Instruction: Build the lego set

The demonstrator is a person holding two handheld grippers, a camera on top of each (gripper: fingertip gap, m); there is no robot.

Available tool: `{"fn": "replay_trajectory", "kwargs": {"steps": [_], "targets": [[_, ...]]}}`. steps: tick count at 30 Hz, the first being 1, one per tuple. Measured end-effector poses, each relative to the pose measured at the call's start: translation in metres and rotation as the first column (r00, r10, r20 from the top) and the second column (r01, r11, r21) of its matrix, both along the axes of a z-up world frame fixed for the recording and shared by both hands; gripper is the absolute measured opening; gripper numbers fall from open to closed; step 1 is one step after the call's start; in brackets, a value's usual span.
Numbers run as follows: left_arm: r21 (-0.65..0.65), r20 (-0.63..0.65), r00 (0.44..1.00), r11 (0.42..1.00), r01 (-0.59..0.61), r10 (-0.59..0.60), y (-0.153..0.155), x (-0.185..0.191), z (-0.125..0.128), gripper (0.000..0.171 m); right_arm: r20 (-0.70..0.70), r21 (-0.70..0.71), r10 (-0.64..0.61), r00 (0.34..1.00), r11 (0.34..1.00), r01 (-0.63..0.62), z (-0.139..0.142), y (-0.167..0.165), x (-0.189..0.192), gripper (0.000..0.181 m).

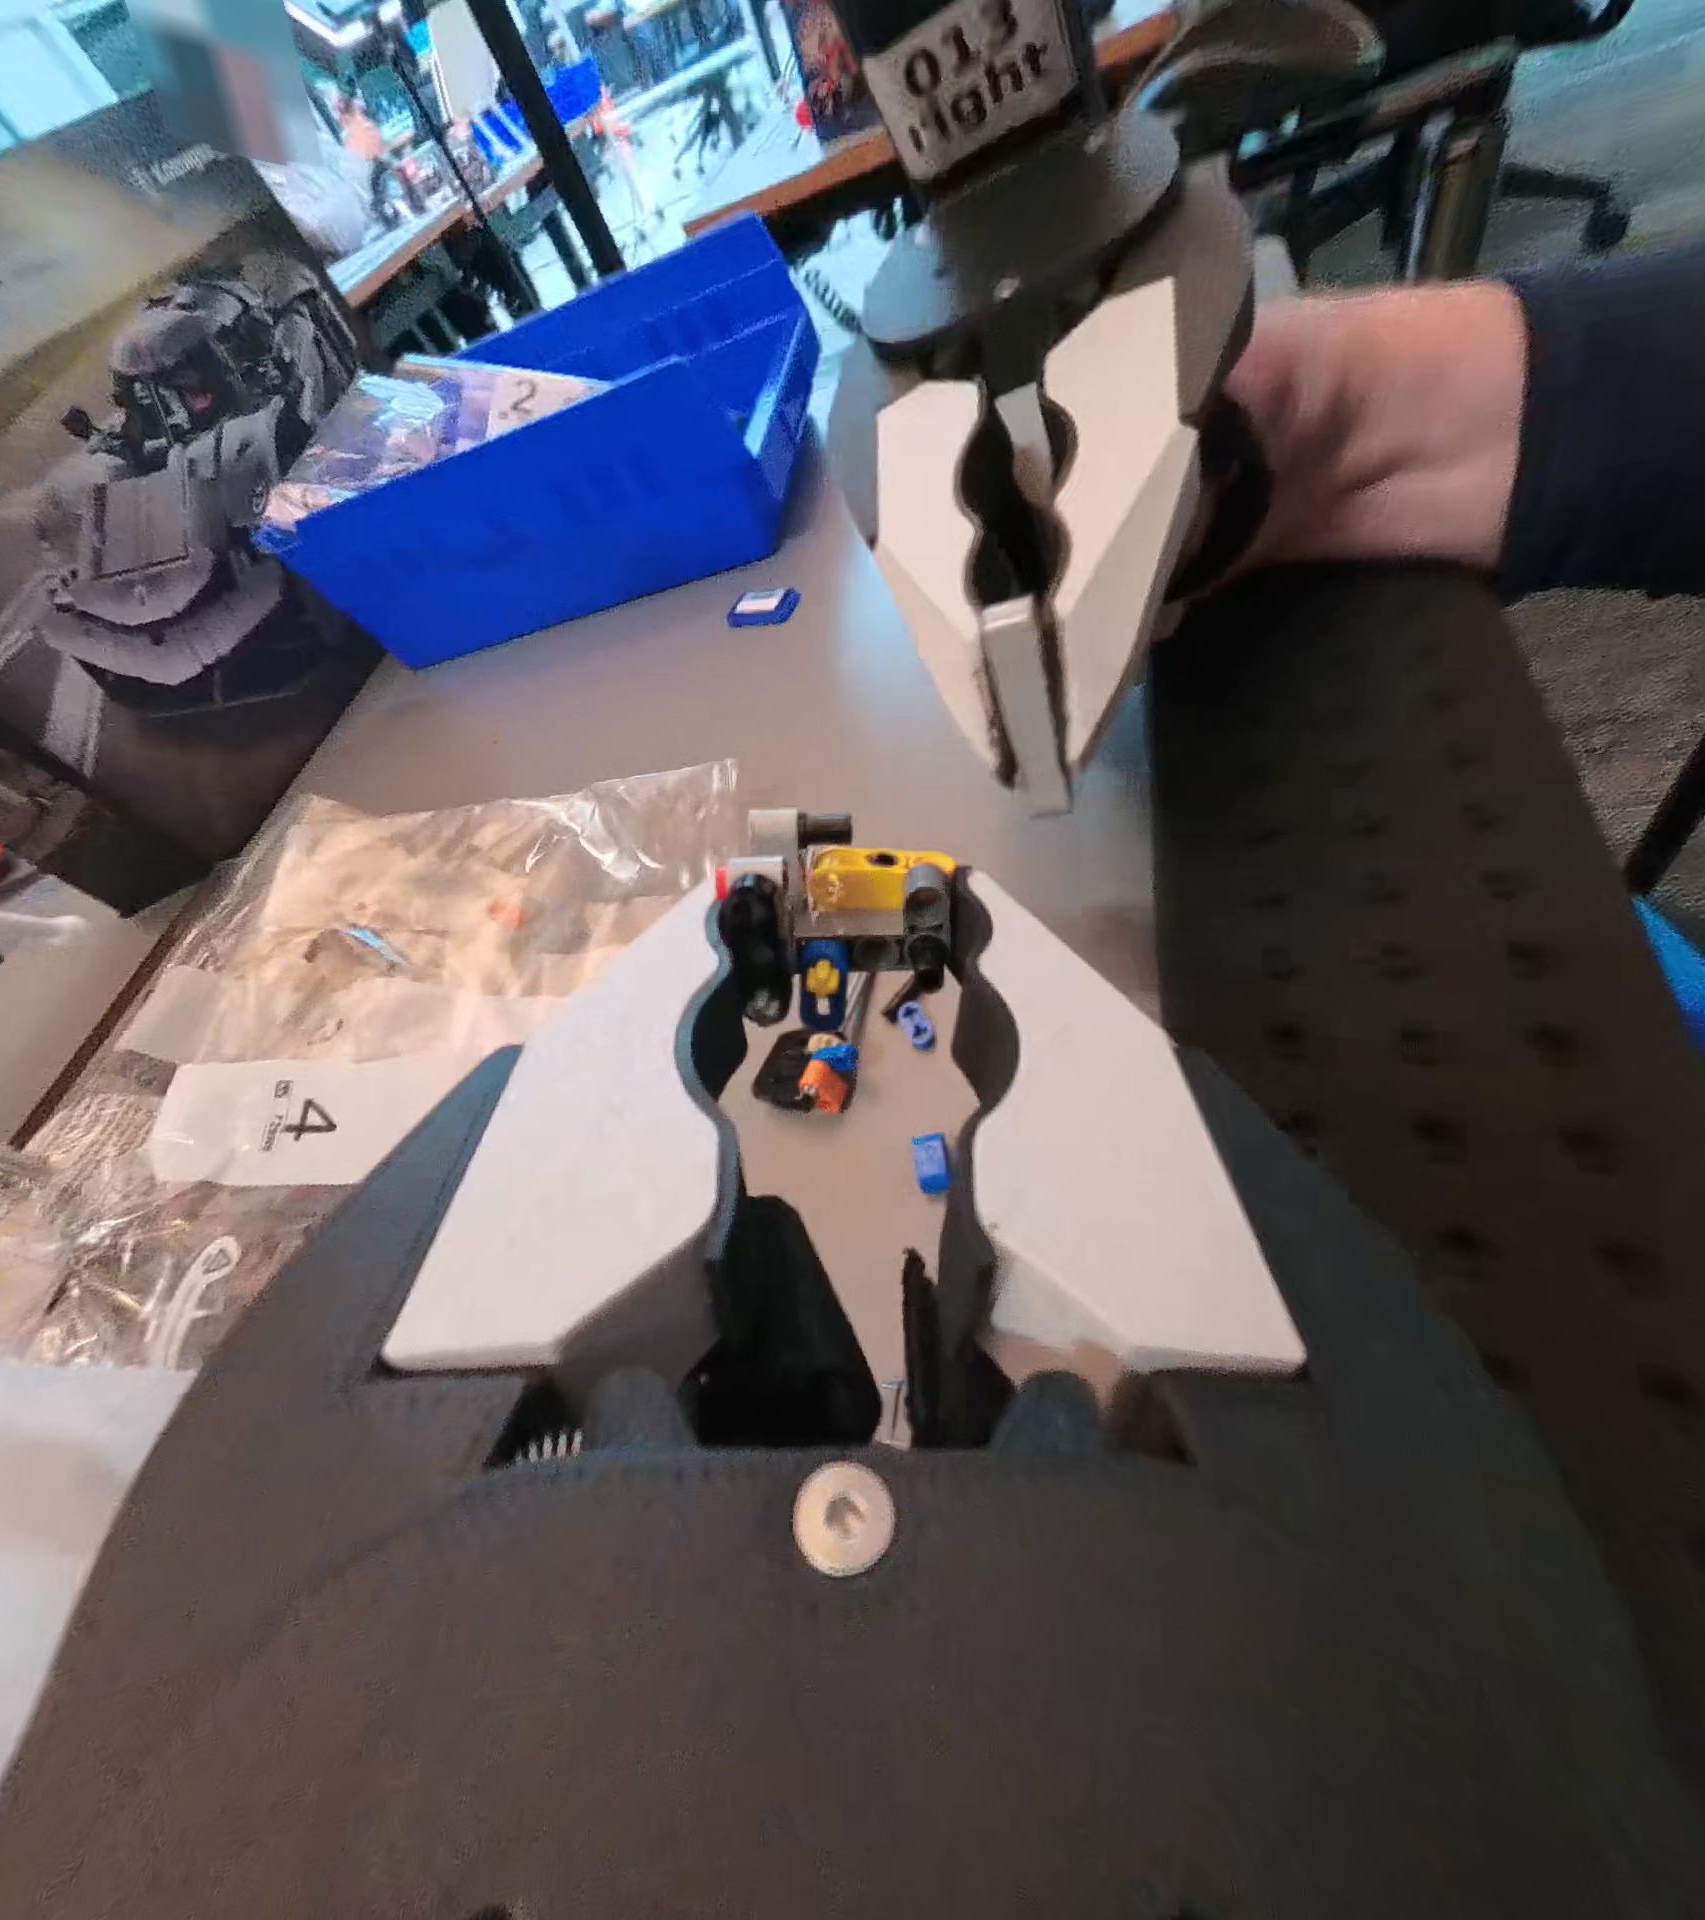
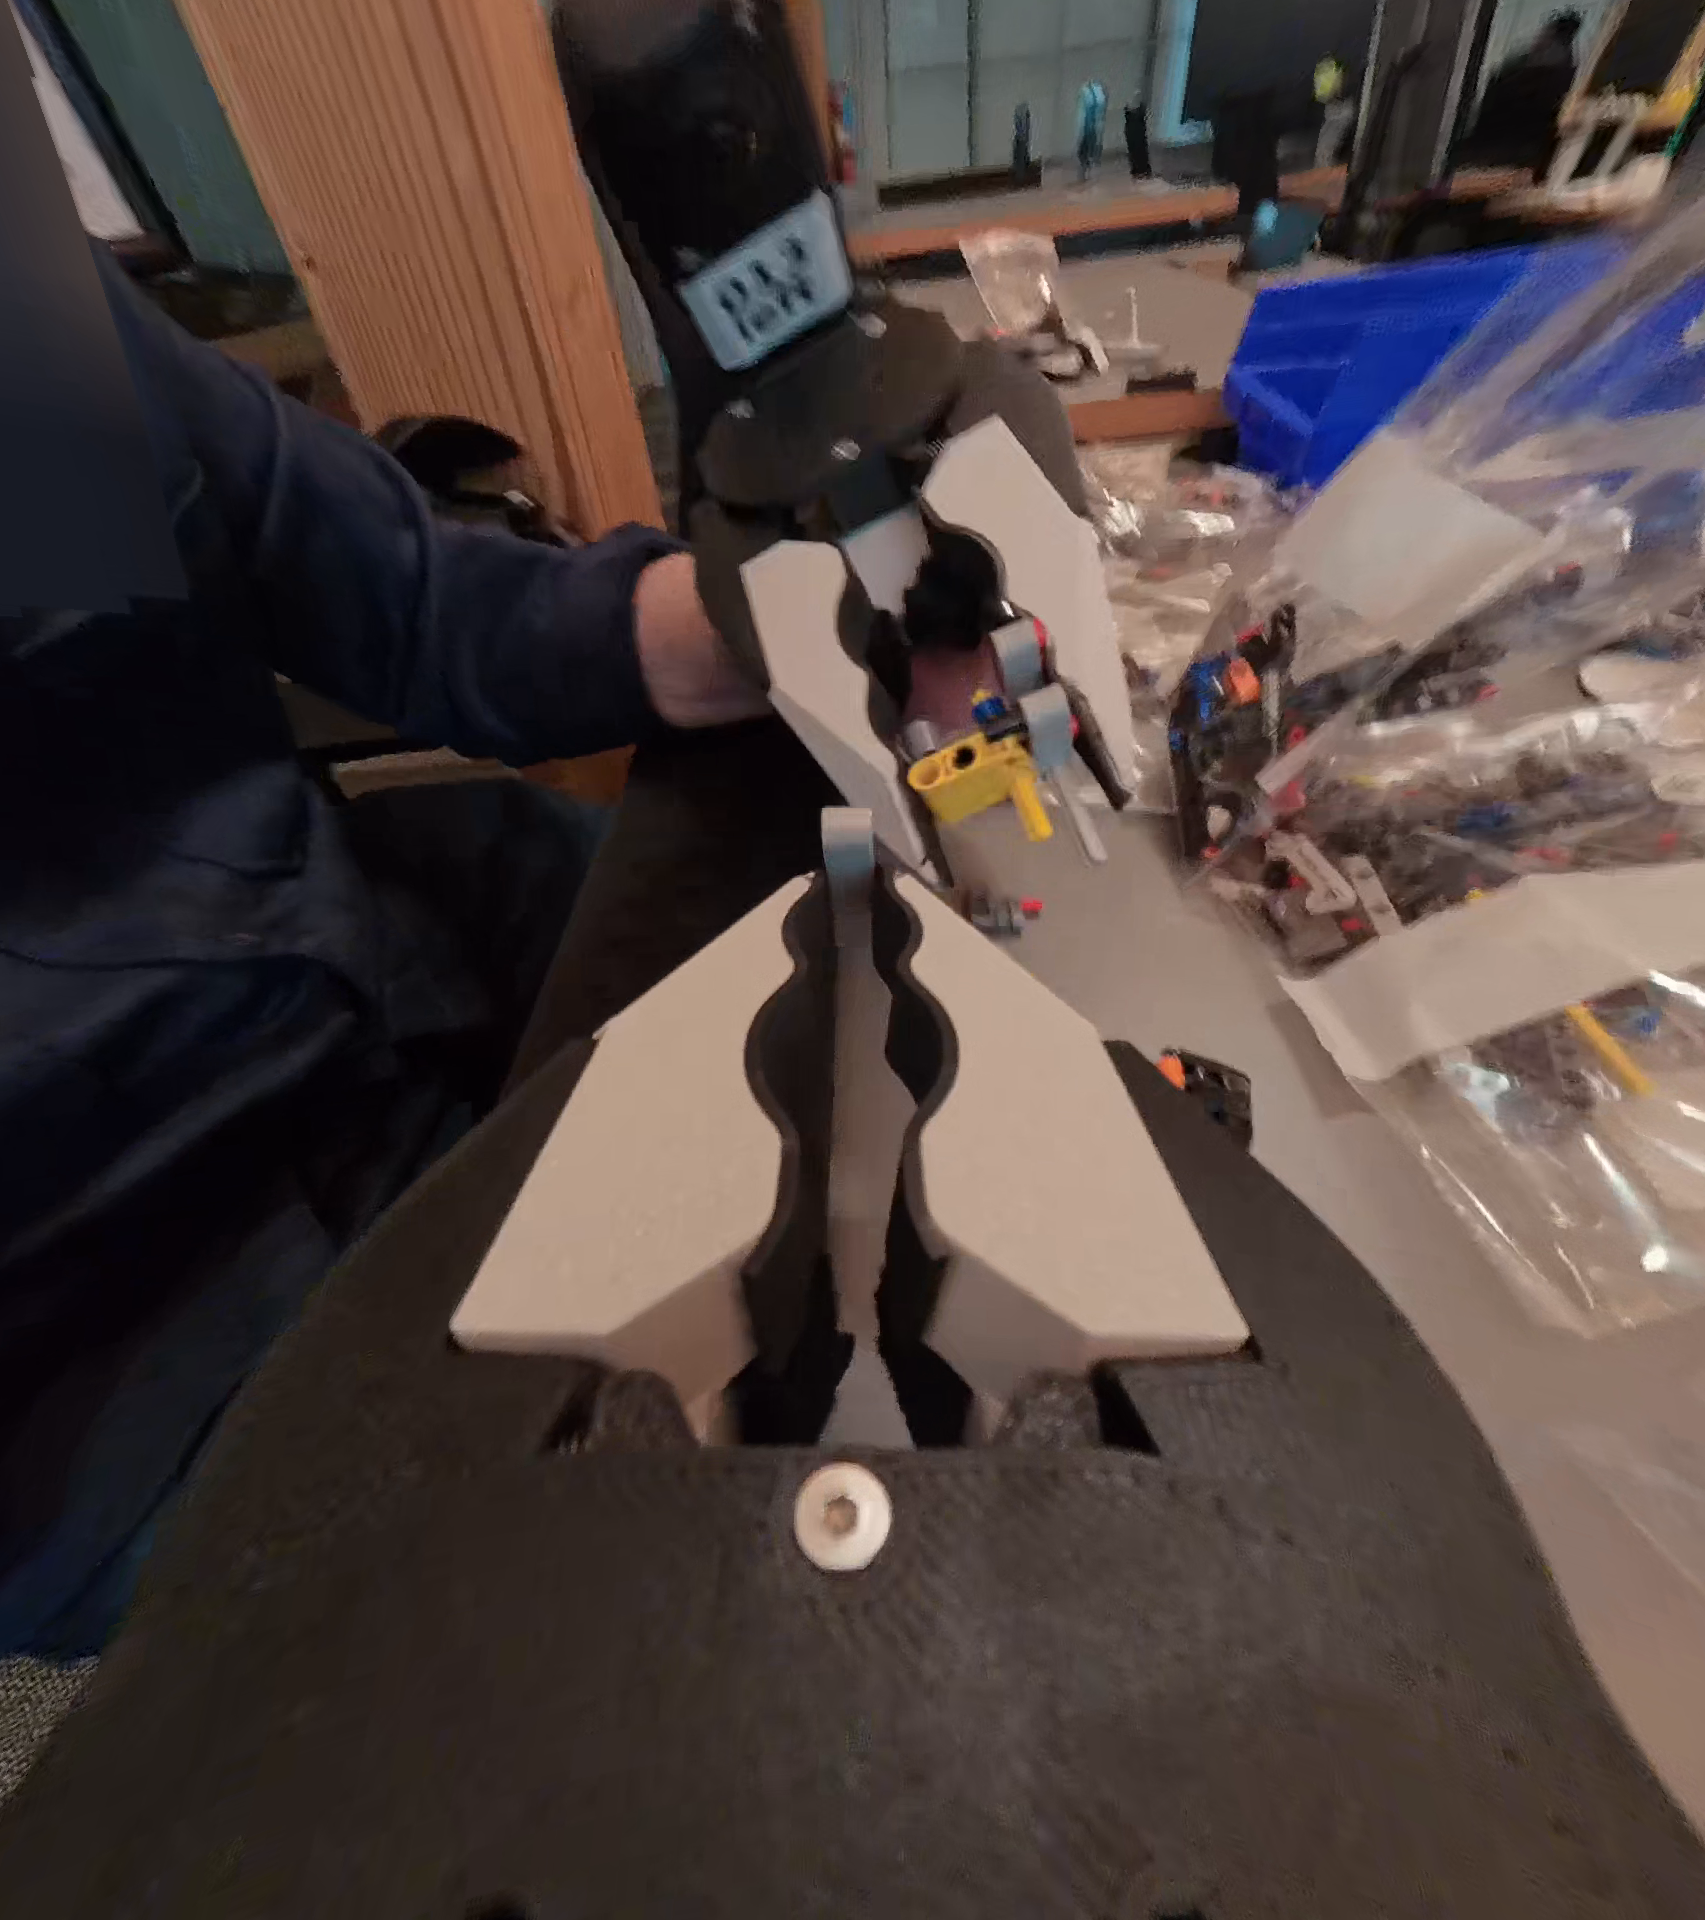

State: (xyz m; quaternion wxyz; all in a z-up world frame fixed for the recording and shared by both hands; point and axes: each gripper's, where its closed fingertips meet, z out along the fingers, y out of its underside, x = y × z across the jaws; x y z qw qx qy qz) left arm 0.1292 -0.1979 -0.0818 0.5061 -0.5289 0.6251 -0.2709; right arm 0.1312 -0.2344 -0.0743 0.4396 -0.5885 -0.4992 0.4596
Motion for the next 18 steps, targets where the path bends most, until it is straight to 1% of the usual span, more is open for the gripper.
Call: {"fn": "replay_trajectory", "kwargs": {"steps": [3,4,5,6,8,9,10,11,12,14,15,17,18], "targets": [[0.031,-0.082,0.997,1.0,0.004,-0.002,-0.002,0.003,-0.018,0.037,0.07,0.009,-0.141,0.988,0.99,0.141,-0.012,0.023,0.008,0.006],[0.036,-0.083,0.996,0.999,-0.005,0.008,0.001,0.002,-0.018,0.037,0.104,0.011,-0.176,0.979,0.984,0.176,-0.018,0.028,0.012,0.006],[0.012,-0.065,0.998,1.0,-0.001,0.002,0.002,0.0,-0.016,0.037,0.153,0.011,-0.204,0.967,0.979,0.205,-0.027,0.033,0.016,0.006],[-0.015,-0.045,0.999,1.0,0.007,-0.008,0.002,-0.001,-0.014,0.037,0.198,0.019,-0.221,0.955,0.975,0.222,-0.035,0.036,0.018,0.006],[-0.024,-0.036,0.999,1.0,0.002,-0.003,0.004,-0.002,-0.013,0.037,0.297,0.017,-0.238,0.925,0.97,0.244,-0.055,0.04,0.02,0.006],[-0.03,-0.044,0.999,1.0,0.005,-0.006,0.004,-0.002,-0.015,0.037,0.351,0.007,-0.246,0.903,0.966,0.26,-0.066,0.043,0.021,0.008],[-0.031,-0.058,0.998,1.0,0.007,-0.009,0.003,-0.001,-0.018,0.037,0.401,0.006,-0.247,0.882,0.964,0.267,-0.076,0.045,0.021,0.014],[-0.015,-0.072,0.997,1.0,0.006,-0.008,0.003,0.0,-0.02,0.037,0.434,0.023,-0.248,0.866,0.964,0.265,-0.082,0.045,0.019,0.018],[-0.005,-0.08,0.997,1.0,0.005,-0.005,0.003,0.001,-0.022,0.037,0.453,0.052,-0.259,0.853,0.963,0.265,-0.084,0.046,0.018,0.017],[-0.003,-0.092,0.996,1.0,-0.005,0.004,0.005,0.002,-0.024,0.037,0.45,0.094,-0.293,0.844,0.955,0.282,-0.082,0.05,0.019,0.019],[0.016,-0.093,0.996,1.0,-0.014,0.016,0.006,0.002,-0.024,0.037,0.421,0.121,-0.32,0.849,0.947,0.297,-0.074,0.052,0.019,0.017],[0.043,-0.104,0.994,0.999,-0.028,0.032,0.008,0.003,-0.026,0.037,0.302,0.157,-0.35,0.887,0.936,0.316,-0.048,0.052,0.013,0.01],[0.065,-0.116,0.992,0.997,-0.044,0.051,0.011,0.003,-0.028,0.037,0.255,0.13,-0.34,0.905,0.94,0.316,-0.04,0.049,0.008,0.009]]}}
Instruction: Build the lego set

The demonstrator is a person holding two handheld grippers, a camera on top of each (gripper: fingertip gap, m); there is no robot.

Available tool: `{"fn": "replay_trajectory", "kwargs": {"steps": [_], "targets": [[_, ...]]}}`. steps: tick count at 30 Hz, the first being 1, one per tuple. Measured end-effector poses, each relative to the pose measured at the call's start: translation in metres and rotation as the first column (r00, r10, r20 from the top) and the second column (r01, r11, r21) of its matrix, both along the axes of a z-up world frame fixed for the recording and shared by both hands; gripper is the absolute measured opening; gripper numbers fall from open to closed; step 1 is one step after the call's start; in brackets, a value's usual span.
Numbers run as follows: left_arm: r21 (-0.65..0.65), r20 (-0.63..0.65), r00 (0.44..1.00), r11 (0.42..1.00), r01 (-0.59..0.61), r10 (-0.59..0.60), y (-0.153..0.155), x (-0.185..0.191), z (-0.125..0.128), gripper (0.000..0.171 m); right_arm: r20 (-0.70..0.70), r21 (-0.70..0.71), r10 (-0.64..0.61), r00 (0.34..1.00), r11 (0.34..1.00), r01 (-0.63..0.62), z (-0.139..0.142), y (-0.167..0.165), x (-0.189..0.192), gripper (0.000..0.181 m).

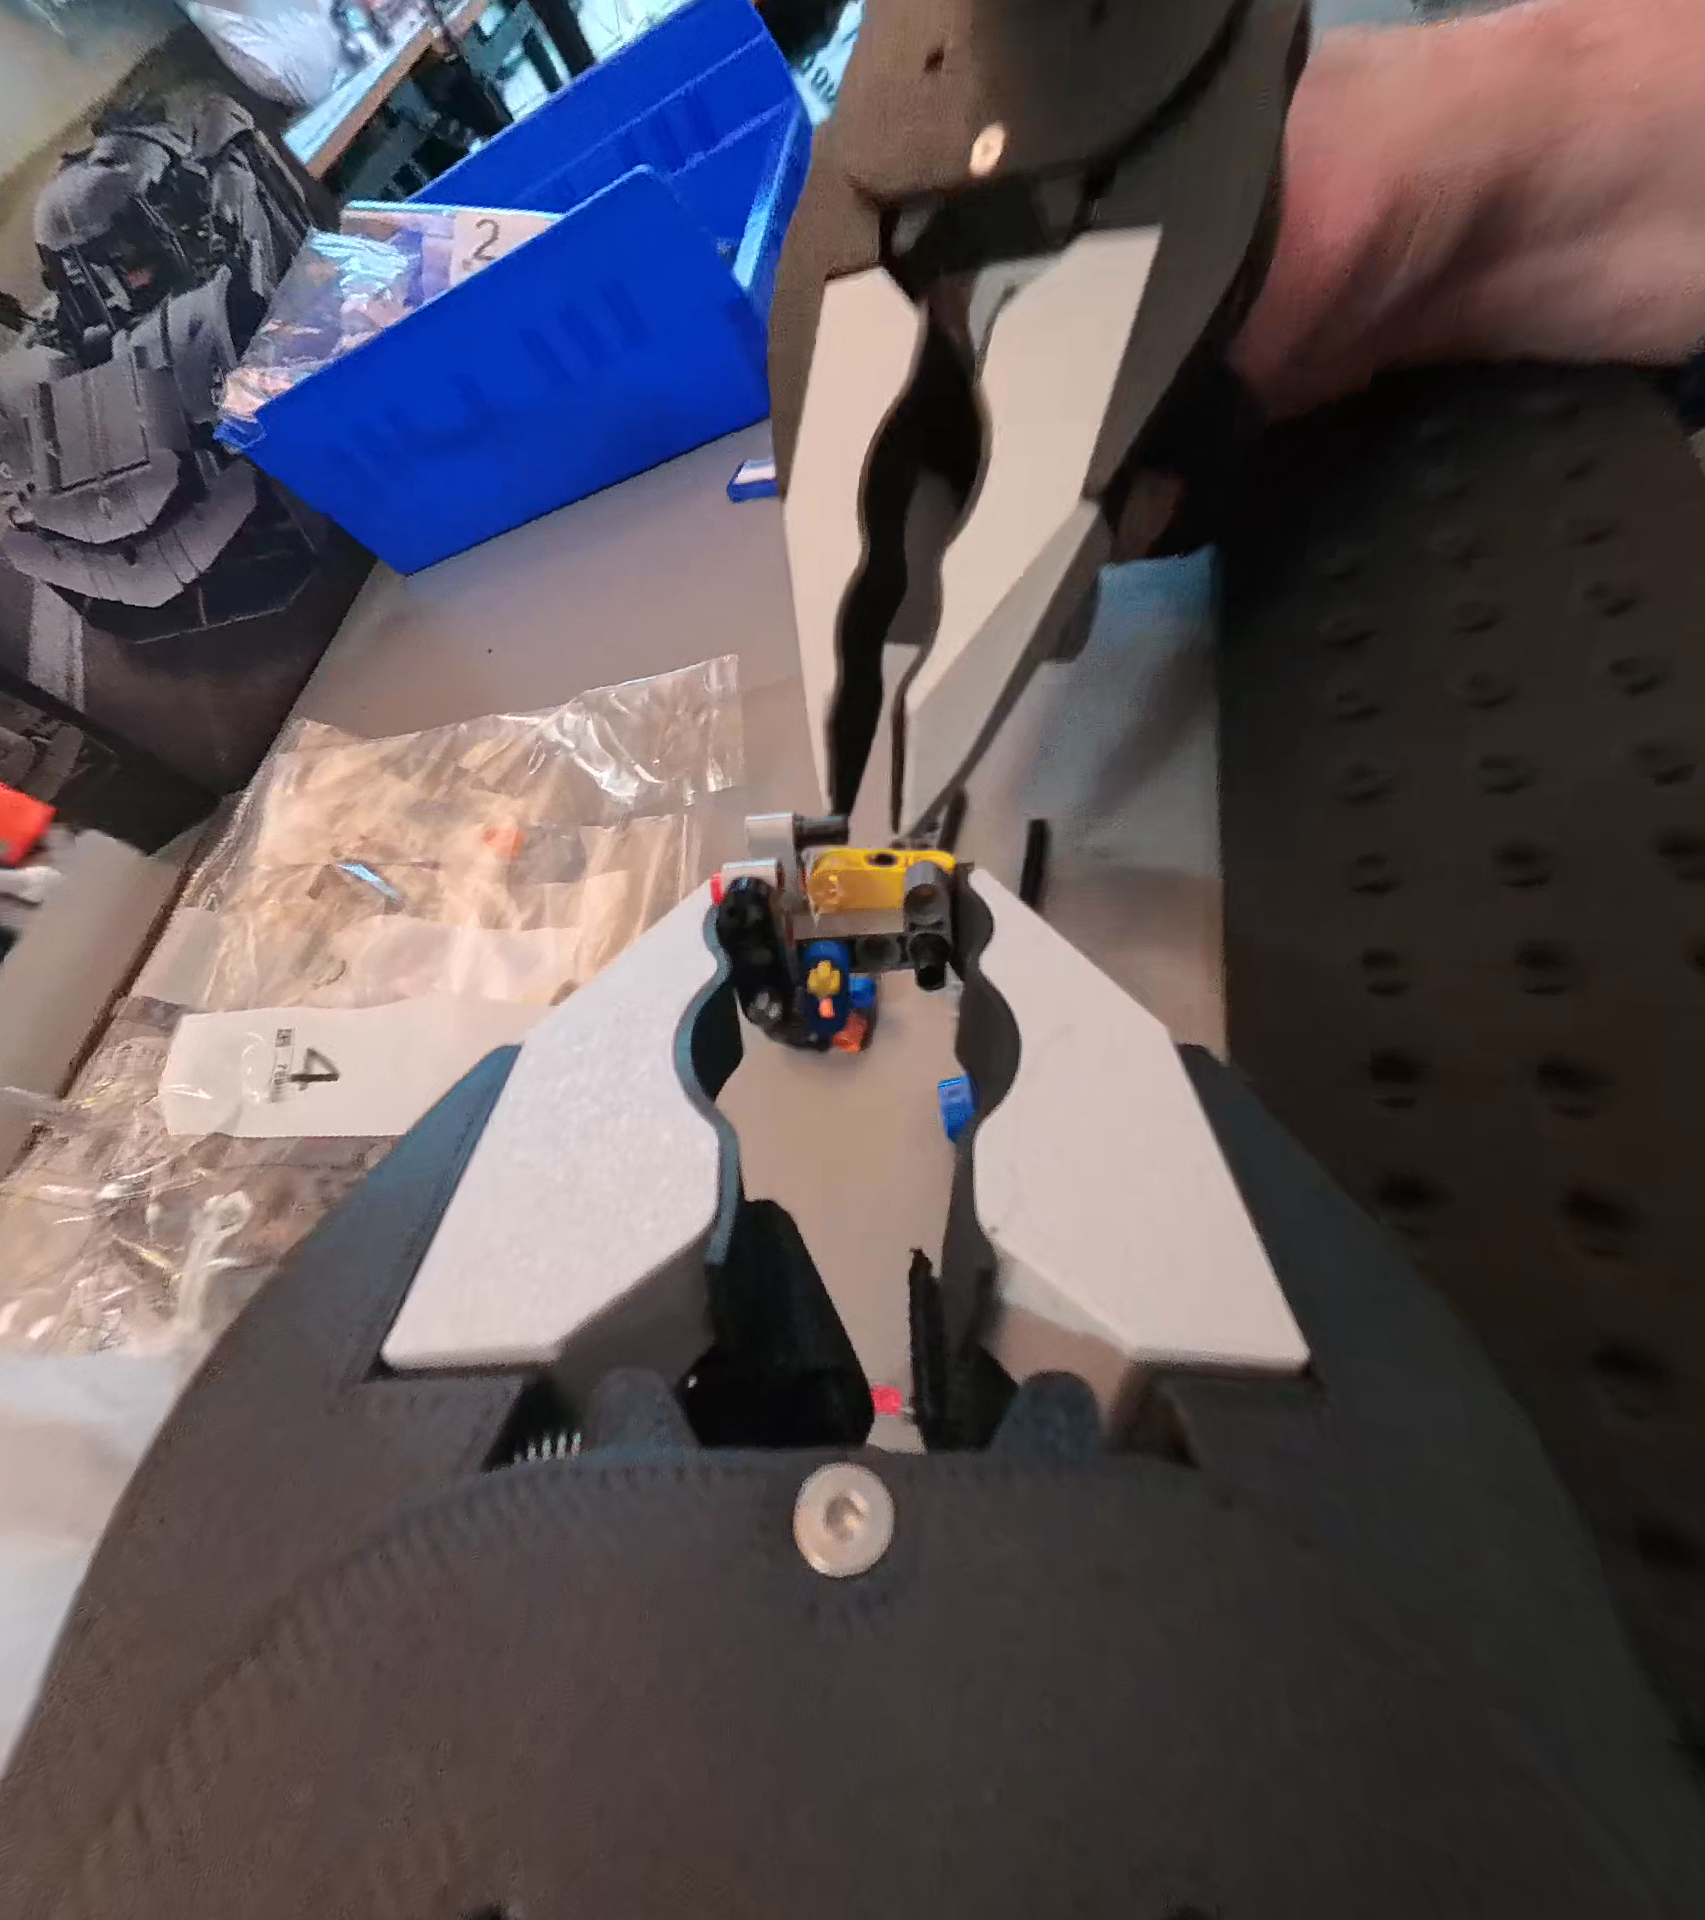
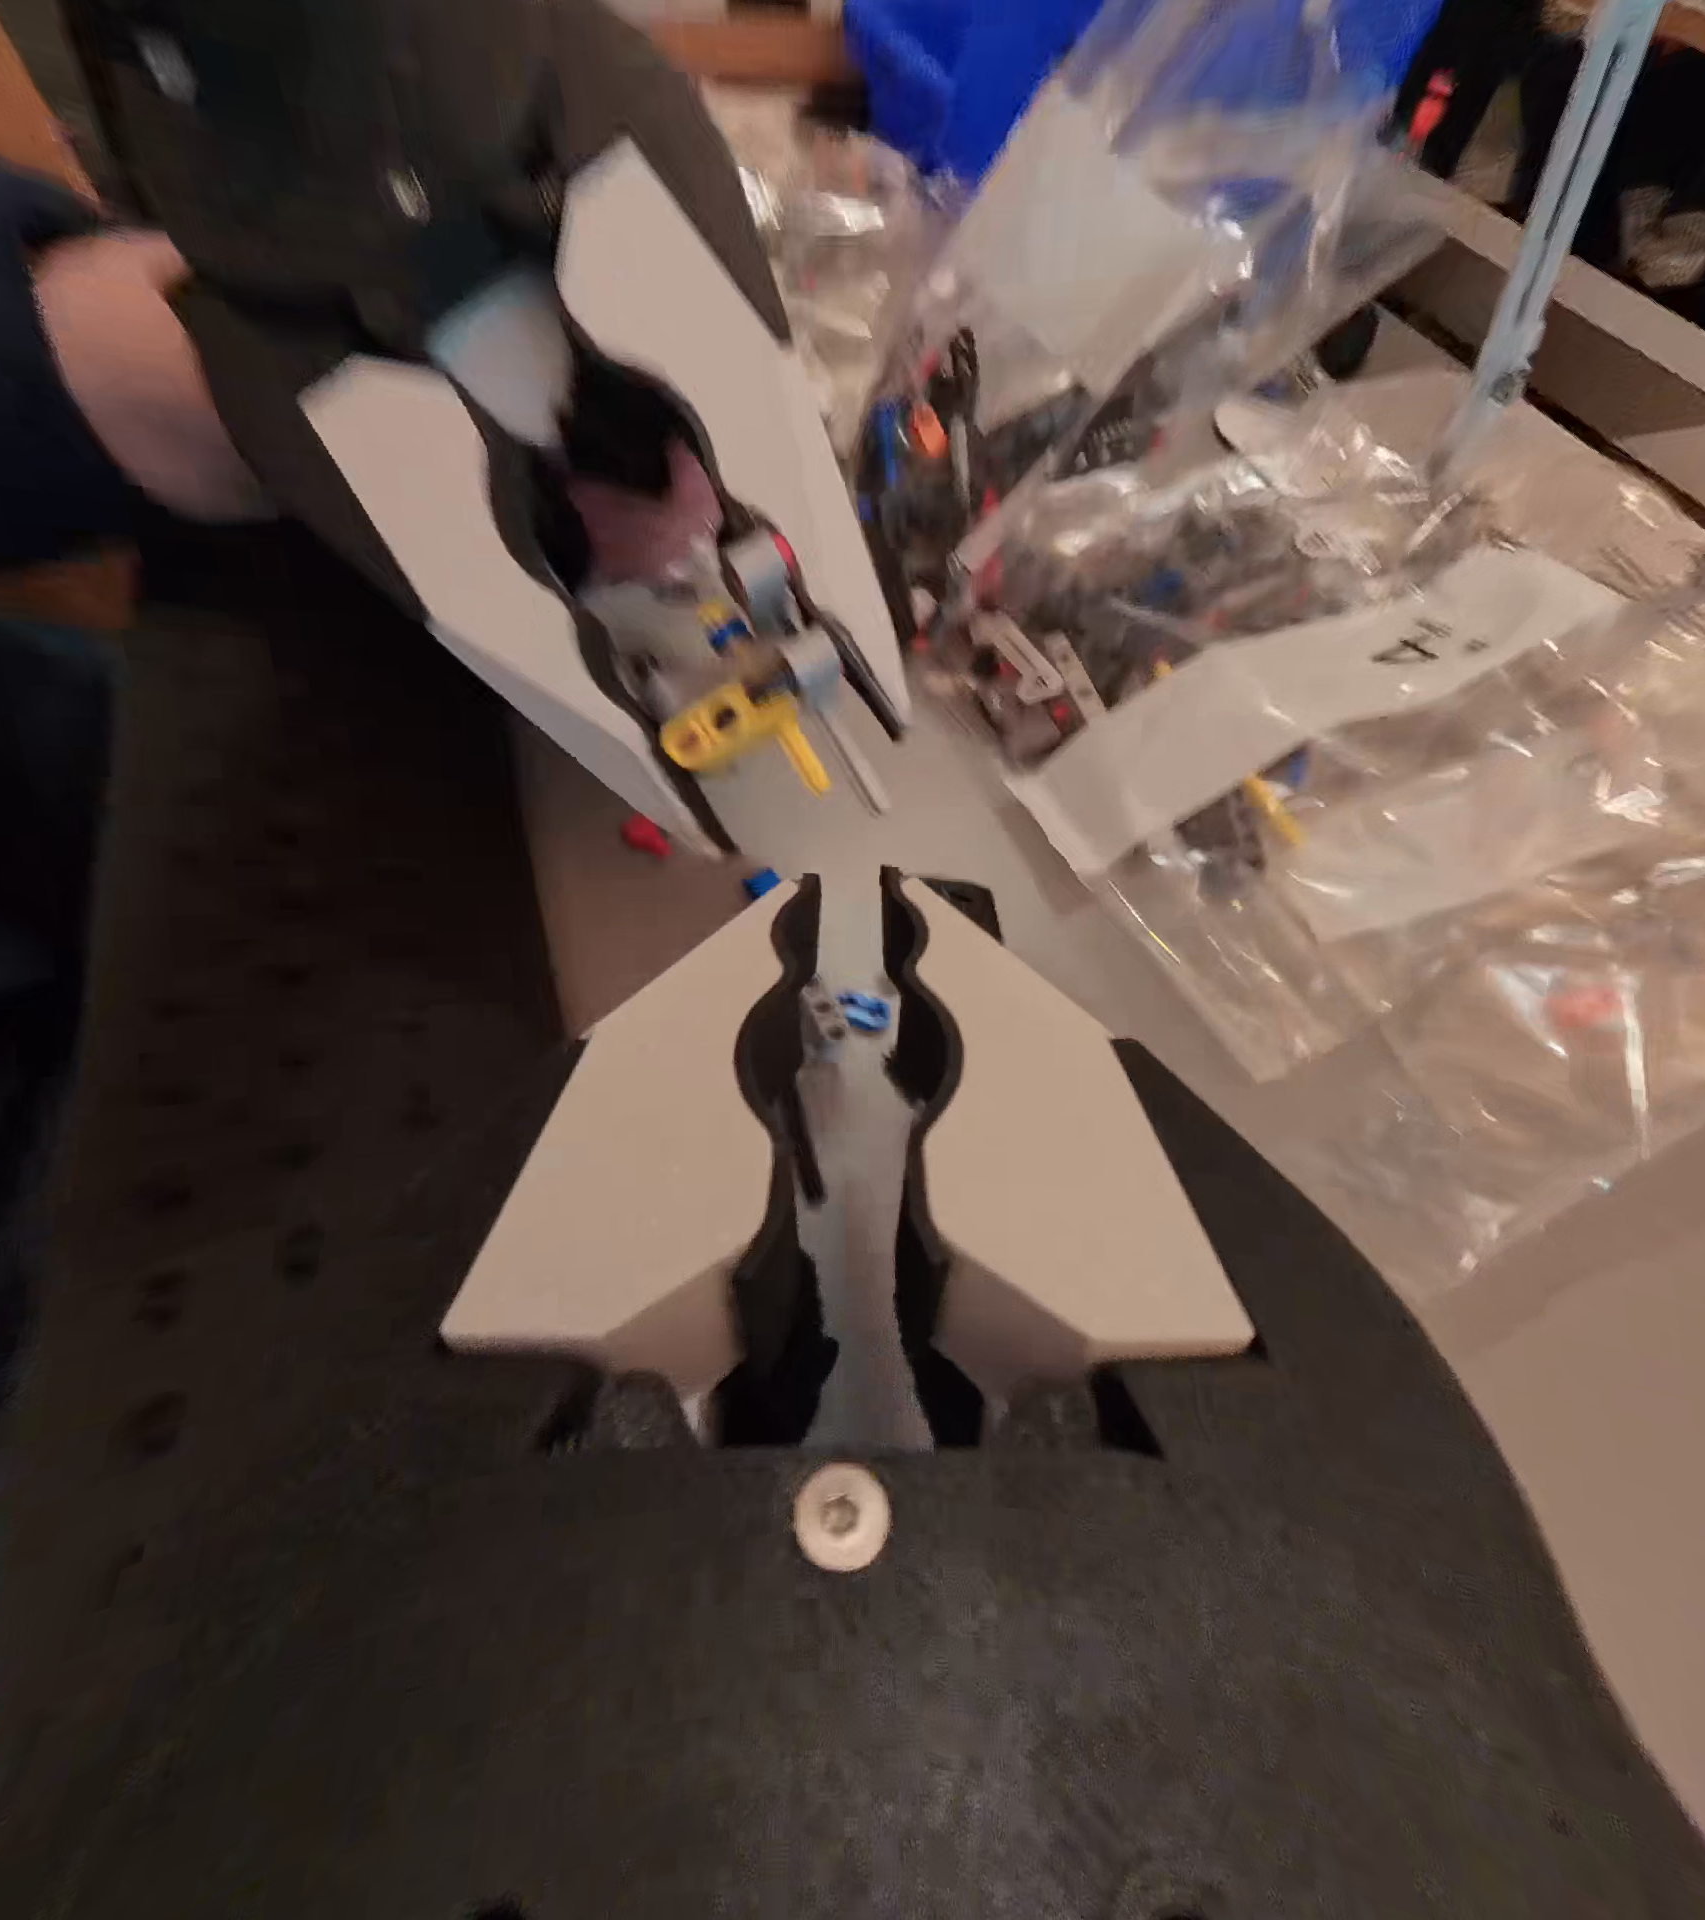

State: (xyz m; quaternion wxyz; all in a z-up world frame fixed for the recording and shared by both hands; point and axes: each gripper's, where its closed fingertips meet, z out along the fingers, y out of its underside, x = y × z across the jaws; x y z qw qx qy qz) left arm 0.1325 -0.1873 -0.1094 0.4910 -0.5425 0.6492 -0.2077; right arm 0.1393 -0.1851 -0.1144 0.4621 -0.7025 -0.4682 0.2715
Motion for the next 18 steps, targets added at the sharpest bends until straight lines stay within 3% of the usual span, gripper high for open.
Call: {"fn": "replay_trajectory", "kwargs": {"steps": [4,8,10,18], "targets": [[0.144,-0.071,0.994,0.987,-0.069,0.079,0.011,0.002,-0.007,0.037,-0.146,-0.08,-0.001,0.989,0.997,-0.011,0.017,-0.001,-0.016,0.009],[0.276,-0.116,0.979,0.953,-0.129,0.166,0.022,0.001,-0.009,0.037,-0.159,-0.144,-0.048,0.986,0.989,0.025,0.014,0.005,-0.02,0.013],[0.335,-0.13,0.971,0.93,-0.149,0.203,0.026,0.0,-0.008,0.037,-0.166,-0.16,-0.097,0.981,0.985,0.07,0.014,0.011,-0.019,0.005],[0.512,-0.15,0.935,0.834,-0.205,0.322,0.04,-0.006,-0.002,0.037,-0.275,-0.294,-0.194,0.942,0.95,0.109,0.02,0.024,-0.023,0.003]]}}
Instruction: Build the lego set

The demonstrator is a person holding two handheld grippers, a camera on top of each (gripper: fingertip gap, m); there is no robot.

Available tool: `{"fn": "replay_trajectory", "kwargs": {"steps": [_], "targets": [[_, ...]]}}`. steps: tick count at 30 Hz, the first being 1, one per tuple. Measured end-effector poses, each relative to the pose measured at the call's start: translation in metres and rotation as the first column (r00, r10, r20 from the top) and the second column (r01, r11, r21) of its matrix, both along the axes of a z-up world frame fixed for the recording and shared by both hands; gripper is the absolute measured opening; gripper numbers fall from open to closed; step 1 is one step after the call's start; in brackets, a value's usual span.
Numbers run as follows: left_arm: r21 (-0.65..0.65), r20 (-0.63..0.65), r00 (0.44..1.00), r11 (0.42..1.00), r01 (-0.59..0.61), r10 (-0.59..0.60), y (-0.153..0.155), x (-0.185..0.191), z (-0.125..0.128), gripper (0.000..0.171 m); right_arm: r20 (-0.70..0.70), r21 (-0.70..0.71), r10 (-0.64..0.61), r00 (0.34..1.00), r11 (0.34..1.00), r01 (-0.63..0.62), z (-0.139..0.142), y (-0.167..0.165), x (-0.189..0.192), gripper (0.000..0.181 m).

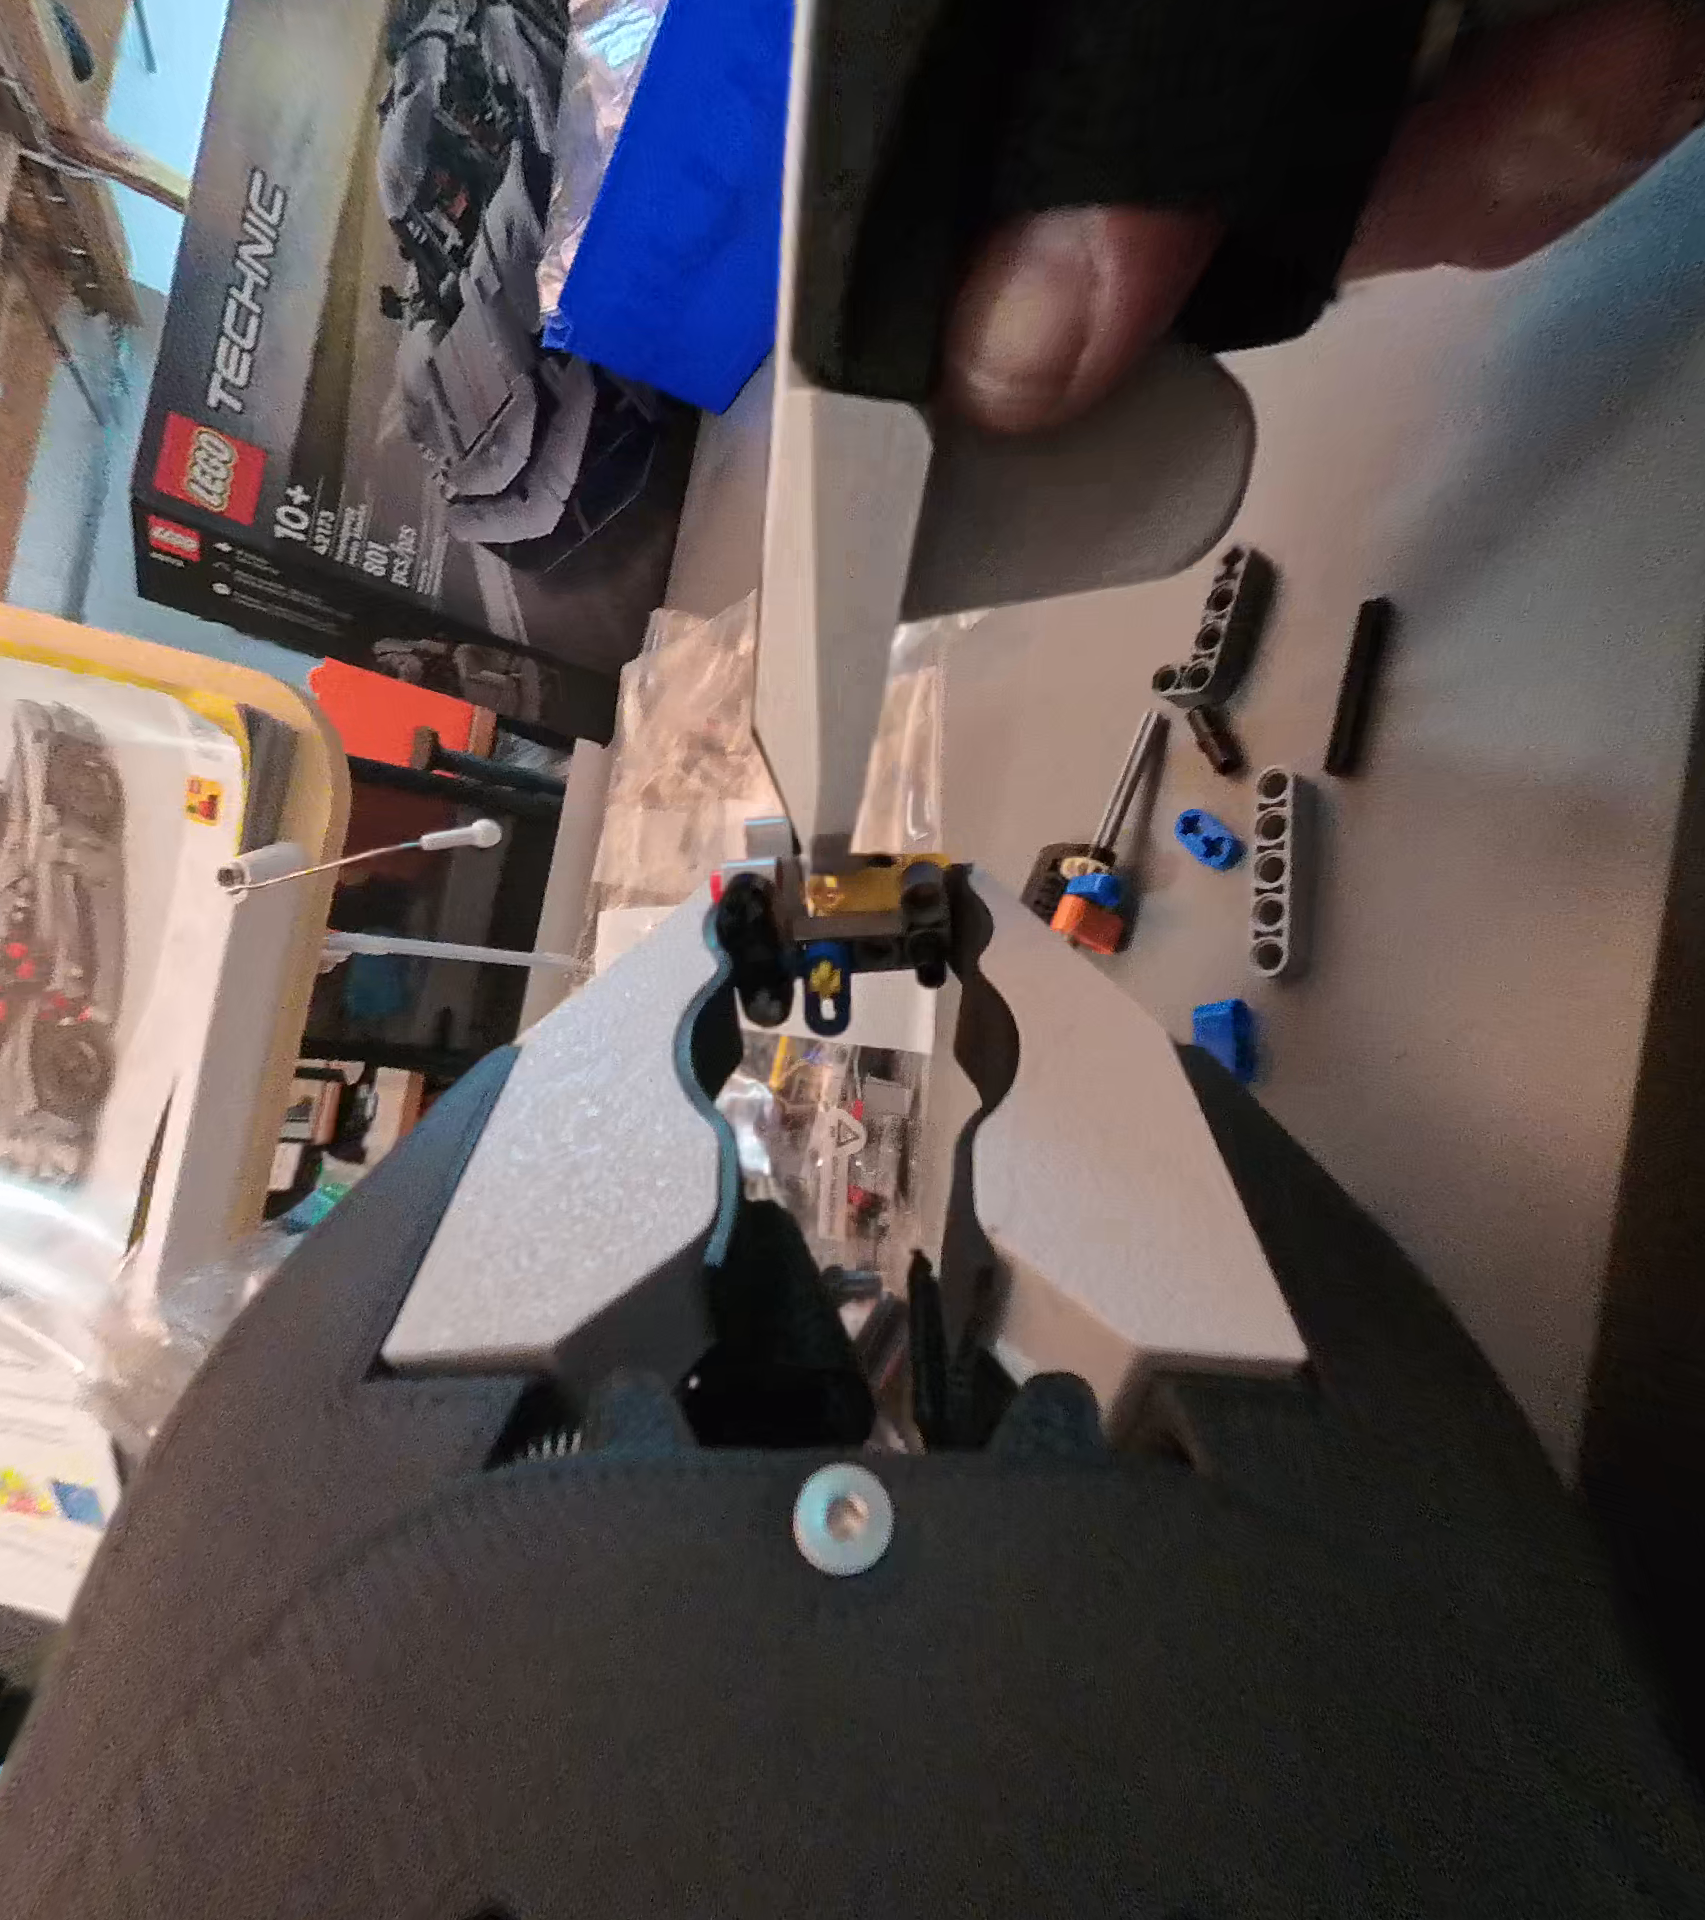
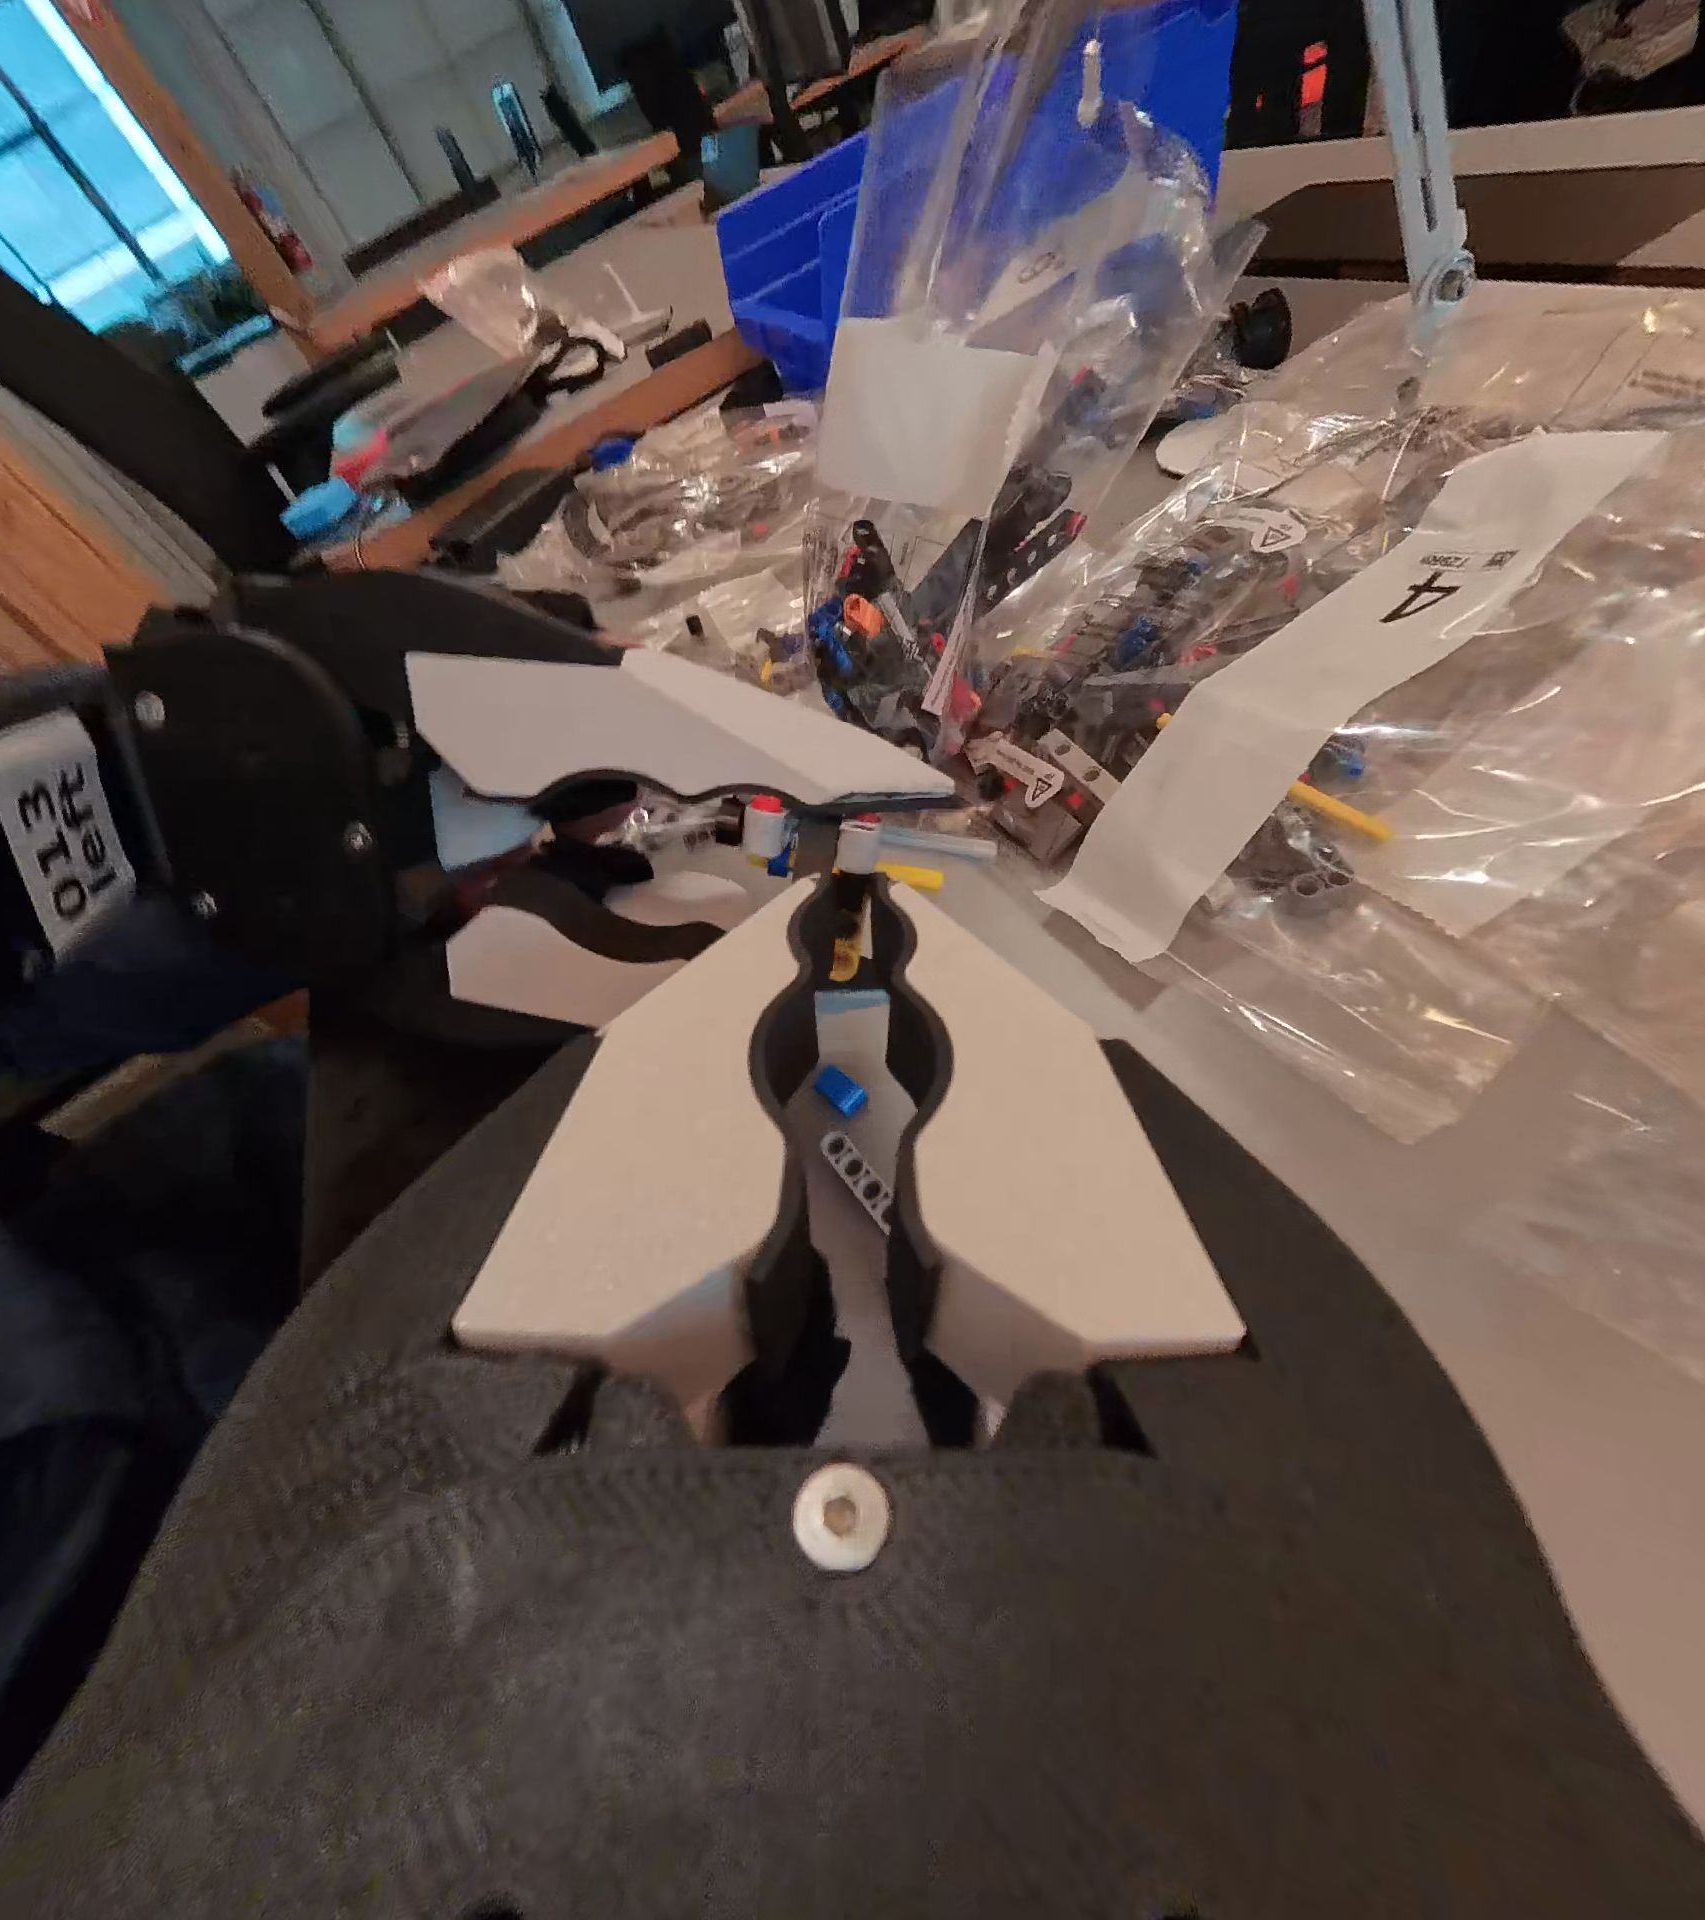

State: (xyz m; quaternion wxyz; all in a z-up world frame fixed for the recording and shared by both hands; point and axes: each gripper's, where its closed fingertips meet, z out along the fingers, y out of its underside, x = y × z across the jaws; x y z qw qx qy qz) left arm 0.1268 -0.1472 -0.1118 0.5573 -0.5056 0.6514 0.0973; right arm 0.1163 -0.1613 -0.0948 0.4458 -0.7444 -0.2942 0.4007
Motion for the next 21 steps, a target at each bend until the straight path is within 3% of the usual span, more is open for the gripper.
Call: {"fn": "replay_trajectory", "kwargs": {"steps": [6,16,17,18,19,21], "targets": [[0.069,-0.017,0.999,0.997,-0.043,0.044,0.004,-0.002,0.005,0.037,-0.02,0.002,-0.021,1.0,1.0,0.021,0.004,0.002,-0.001,0.001],[-0.088,0.047,0.995,0.993,-0.084,0.088,0.008,-0.007,-0.001,0.036,0.314,0.281,-0.128,0.941,0.959,0.036,-0.003,0.003,-0.002,0.001],[-0.122,0.072,0.992,0.988,-0.092,0.101,0.01,-0.008,-0.001,0.036,0.345,0.286,-0.129,0.93,0.958,0.027,-0.007,0.003,-0.001,0.001],[-0.085,0.133,0.972,0.979,-0.186,0.196,0.028,-0.026,0.018,0.035,0.483,0.259,-0.122,0.867,0.966,-0.009,-0.03,0.002,0.004,0.001],[-0.147,0.241,0.94,0.966,-0.211,0.241,0.041,-0.04,0.035,0.034,0.536,0.24,-0.085,0.84,0.969,-0.055,-0.045,-0.005,0.0,0.002],[-0.256,0.302,0.926,0.955,-0.152,0.228,0.043,-0.044,0.034,0.035,0.434,0.24,-0.07,0.898,0.97,-0.04,-0.029,-0.008,-0.006,0.001]]}}
